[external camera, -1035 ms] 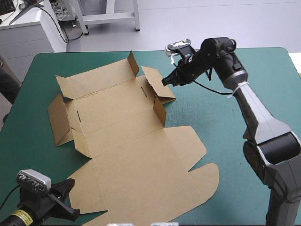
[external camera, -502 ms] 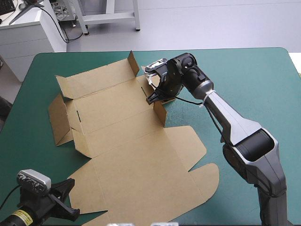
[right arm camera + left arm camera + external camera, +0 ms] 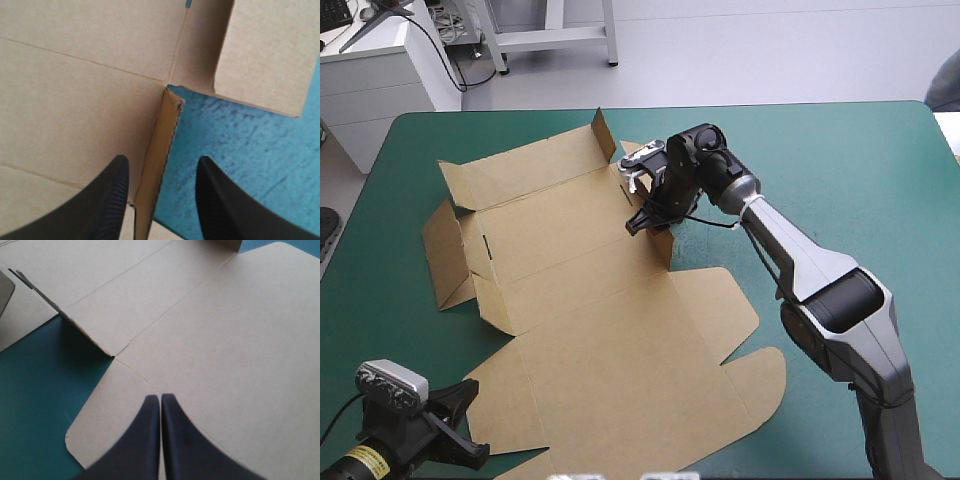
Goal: Fold the box
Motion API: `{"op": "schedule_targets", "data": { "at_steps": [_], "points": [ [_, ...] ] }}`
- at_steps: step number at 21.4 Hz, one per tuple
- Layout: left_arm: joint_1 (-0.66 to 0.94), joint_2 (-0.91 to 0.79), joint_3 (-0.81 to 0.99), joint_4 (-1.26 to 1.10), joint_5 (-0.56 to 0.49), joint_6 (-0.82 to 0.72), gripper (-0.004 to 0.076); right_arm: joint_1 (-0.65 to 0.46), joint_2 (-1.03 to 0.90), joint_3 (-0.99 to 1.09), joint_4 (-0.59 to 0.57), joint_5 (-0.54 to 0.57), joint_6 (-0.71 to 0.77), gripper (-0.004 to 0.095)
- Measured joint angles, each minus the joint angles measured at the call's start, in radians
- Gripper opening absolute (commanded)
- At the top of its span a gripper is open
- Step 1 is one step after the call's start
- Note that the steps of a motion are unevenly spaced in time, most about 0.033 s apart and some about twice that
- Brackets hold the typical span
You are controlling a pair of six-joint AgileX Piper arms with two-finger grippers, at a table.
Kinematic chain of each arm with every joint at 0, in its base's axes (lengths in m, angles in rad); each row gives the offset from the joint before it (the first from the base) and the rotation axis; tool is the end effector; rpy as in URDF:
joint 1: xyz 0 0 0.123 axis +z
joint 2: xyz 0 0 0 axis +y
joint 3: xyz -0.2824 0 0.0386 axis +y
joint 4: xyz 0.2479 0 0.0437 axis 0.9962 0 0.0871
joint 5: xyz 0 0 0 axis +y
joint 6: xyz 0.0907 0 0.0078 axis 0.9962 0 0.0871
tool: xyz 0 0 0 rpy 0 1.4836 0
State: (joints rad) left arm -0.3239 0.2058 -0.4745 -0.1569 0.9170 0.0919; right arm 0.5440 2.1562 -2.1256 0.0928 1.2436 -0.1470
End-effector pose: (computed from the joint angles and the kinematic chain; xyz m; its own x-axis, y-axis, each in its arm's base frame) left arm 0.0301 -0.0220 0.2787 -0.5013 0.1641 -0.8496 0.4137 0.9078 -0.0688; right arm 0.3991 0.2508 0.2891 -0.7240 -0.5740 -0.3826 -0.6327 0.7735 0.0369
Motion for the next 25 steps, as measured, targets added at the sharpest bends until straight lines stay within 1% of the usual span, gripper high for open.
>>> {"op": "schedule_targets", "data": {
  "at_steps": [2, 4, 5, 6, 7, 8, 12, 14, 15, 17, 18, 19, 20, 22, 23, 25],
  "points": [
    [0.000, 0.000, 0.000, 0.000, 0.000, 0.000, -0.0008, 0.000, 0.029, 0.000, 0.005, -0.003, -0.005, 0.0404],
    [0.000, 0.000, 0.000, 0.000, 0.000, 0.000, -0.0008, 0.000, 0.059, 0.000, 0.018, -0.003, -0.005, 0.0373],
    [0.000, 0.000, 0.000, 0.000, 0.000, 0.000, -0.0008, 0.000, 0.065, 0.000, 0.021, -0.003, -0.005, 0.0300],
    [0.000, 0.000, 0.000, 0.000, 0.000, 0.000, -0.0008, 0.000, 0.068, 0.000, 0.024, -0.003, -0.005, 0.0255],
    [0.000, 0.000, 0.000, 0.000, 0.000, 0.000, -0.0008, 0.000, 0.068, 0.000, 0.025, -0.003, -0.005, 0.0094],
    [0.000, 0.000, 0.000, 0.000, 0.000, 0.000, -0.0008, 0.000, 0.068, 0.000, 0.025, -0.003, -0.005, -0.0001],
    [0.000, 0.000, 0.000, 0.000, 0.000, 0.003, -0.0008, 0.000, 0.068, 0.000, 0.017, -0.007, 0.004, -0.0014],
    [0.000, 0.000, 0.000, 0.000, 0.000, 0.003, -0.0008, 0.000, 0.068, 0.000, -0.037, -0.012, -0.018, -0.0014],
    [0.000, 0.000, 0.000, 0.000, 0.000, 0.003, -0.0008, 0.000, 0.068, -0.002, -0.083, -0.012, -0.060, -0.0014],
    [0.000, 0.000, 0.000, 0.000, 0.000, 0.003, -0.0008, 0.000, 0.068, -0.022, -0.135, -0.010, -0.200, -0.0015],
    [0.000, 0.000, 0.000, 0.000, 0.000, 0.003, -0.0008, 0.000, 0.068, -0.035, -0.142, -0.010, -0.275, -0.0015],
    [0.000, 0.000, 0.000, 0.000, 0.000, 0.003, -0.0008, 0.000, 0.068, -0.054, -0.141, -0.010, -0.397, -0.0015],
    [0.000, 0.000, 0.000, 0.000, 0.000, 0.003, -0.0008, 0.000, 0.068, -0.064, -0.133, -0.010, -0.464, -0.0015],
    [0.000, 0.000, 0.000, -0.001, 0.000, 0.003, -0.0008, 0.000, 0.067, -0.078, -0.100, -0.010, -0.565, -0.0015],
    [0.000, 0.000, 0.000, -0.001, 0.000, 0.003, -0.0008, 0.000, 0.066, -0.090, -0.043, -0.007, -0.655, -0.0016],
    [0.000, 0.000, 0.000, -0.001, 0.000, 0.003, -0.0008, 0.000, 0.064, -0.093, 0.013, -0.004, -0.735, -0.0016]
  ]
}}
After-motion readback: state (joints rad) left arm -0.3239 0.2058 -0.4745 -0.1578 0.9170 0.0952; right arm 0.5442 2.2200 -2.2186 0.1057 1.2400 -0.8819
